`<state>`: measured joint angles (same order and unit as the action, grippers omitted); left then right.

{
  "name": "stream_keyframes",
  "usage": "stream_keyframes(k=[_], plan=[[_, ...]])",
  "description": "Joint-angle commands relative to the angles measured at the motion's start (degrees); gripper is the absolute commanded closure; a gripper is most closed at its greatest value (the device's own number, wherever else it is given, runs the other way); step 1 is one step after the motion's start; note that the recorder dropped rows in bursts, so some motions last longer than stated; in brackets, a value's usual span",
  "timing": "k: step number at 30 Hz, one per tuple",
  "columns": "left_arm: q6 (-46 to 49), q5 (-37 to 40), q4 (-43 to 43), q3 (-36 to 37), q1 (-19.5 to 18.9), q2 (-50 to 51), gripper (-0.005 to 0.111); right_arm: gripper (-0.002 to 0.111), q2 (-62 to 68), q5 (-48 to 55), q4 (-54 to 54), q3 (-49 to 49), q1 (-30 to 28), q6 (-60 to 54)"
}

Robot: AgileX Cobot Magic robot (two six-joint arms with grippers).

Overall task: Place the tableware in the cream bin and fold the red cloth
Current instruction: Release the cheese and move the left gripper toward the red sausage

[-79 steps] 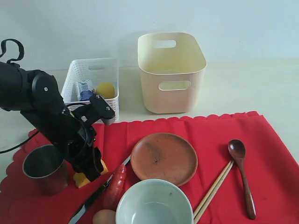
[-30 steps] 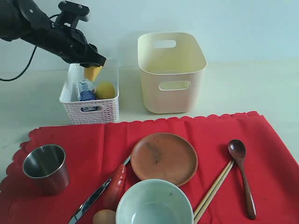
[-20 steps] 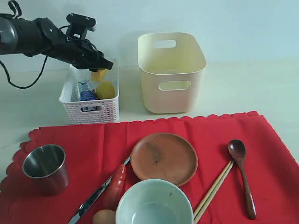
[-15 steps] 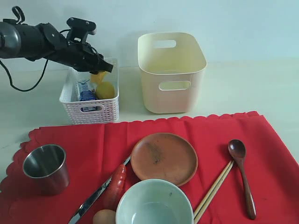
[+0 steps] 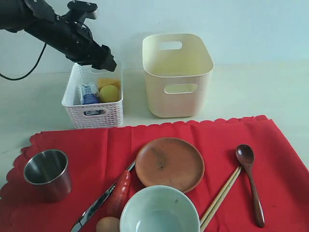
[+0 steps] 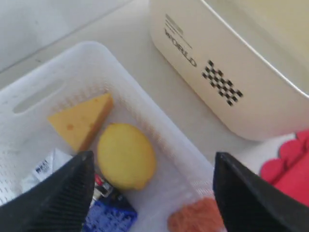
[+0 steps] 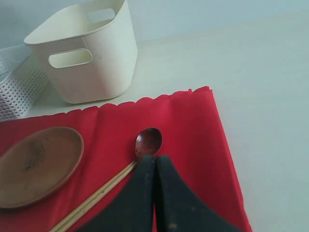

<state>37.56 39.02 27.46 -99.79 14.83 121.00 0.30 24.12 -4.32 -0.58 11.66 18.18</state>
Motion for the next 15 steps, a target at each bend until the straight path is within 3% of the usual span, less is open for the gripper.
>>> stream_keyframes(k=[1, 5, 15], plan=[[-2.3, 11.6, -1.4, -0.2, -0.1, -3.8, 0.04, 0.108, -0.3, -0.7, -0.3, 0.2, -0.3, 0.0], [-3.6, 15.7, -1.9, 3.1, 2.2, -8.2, 0.04, 0.108, -0.3, -0.7, -0.3, 0.2, -0.3, 0.1], [-10.7, 15.7, -9.0, 13.5, 10.2, -15.5, 0.04, 0.108, -0.3, -0.7, -0.3, 0.2, -0.3, 0.1]])
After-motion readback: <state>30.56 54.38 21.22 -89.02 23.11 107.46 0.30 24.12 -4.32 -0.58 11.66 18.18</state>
